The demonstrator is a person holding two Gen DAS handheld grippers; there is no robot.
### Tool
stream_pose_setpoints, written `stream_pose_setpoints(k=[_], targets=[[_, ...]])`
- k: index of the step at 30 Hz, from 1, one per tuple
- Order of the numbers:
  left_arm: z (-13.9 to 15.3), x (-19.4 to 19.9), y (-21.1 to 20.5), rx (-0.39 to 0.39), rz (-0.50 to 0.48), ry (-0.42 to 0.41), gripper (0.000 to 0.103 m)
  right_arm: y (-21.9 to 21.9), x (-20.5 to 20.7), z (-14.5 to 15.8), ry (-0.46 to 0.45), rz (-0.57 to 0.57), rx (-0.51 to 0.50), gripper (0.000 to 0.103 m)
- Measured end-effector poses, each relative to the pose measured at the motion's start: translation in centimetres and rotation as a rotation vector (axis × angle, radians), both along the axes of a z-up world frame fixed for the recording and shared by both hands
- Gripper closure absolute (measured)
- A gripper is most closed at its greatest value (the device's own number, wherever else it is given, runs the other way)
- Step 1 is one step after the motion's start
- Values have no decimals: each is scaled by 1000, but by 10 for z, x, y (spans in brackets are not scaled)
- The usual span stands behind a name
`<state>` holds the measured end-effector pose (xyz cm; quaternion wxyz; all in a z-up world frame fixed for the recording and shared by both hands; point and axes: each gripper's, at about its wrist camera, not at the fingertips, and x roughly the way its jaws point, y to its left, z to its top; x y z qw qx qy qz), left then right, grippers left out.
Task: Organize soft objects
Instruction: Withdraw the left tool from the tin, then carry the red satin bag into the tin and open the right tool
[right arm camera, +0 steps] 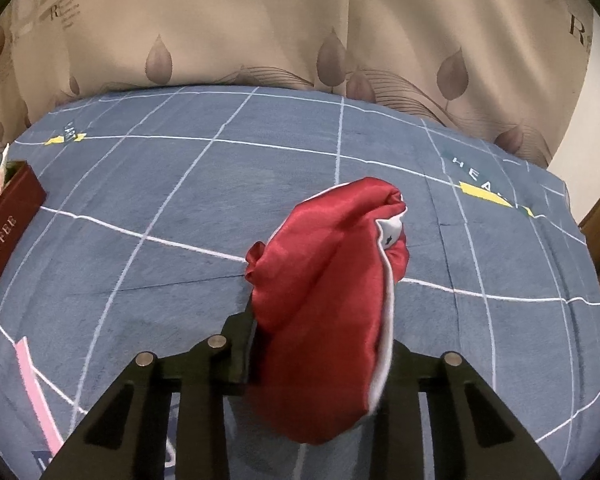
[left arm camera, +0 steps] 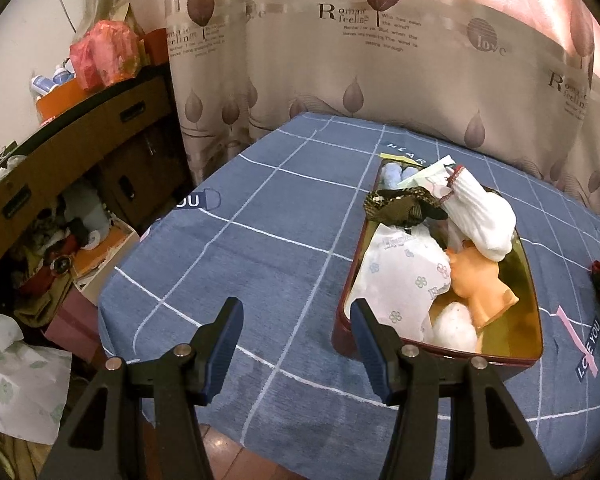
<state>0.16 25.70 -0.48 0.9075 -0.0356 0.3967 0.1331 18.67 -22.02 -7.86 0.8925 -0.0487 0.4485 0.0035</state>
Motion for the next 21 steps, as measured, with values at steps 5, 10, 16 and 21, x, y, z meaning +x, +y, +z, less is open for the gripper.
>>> stream_pose_setpoints(k=[5, 10, 16, 21], targets=[[0, -1, 1, -5, 2, 3, 46, 10, -8, 13, -10, 21, 29, 75], [1, -1, 3, -7, 7, 3, 46, 34, -17, 36, -31, 78, 66, 75], [1, 0, 5, -15, 17, 2, 46, 84, -27, 64, -55, 195, 120, 75], [1, -1, 7, -16, 25, 2, 46, 130, -38, 78, -54, 309, 155, 75]])
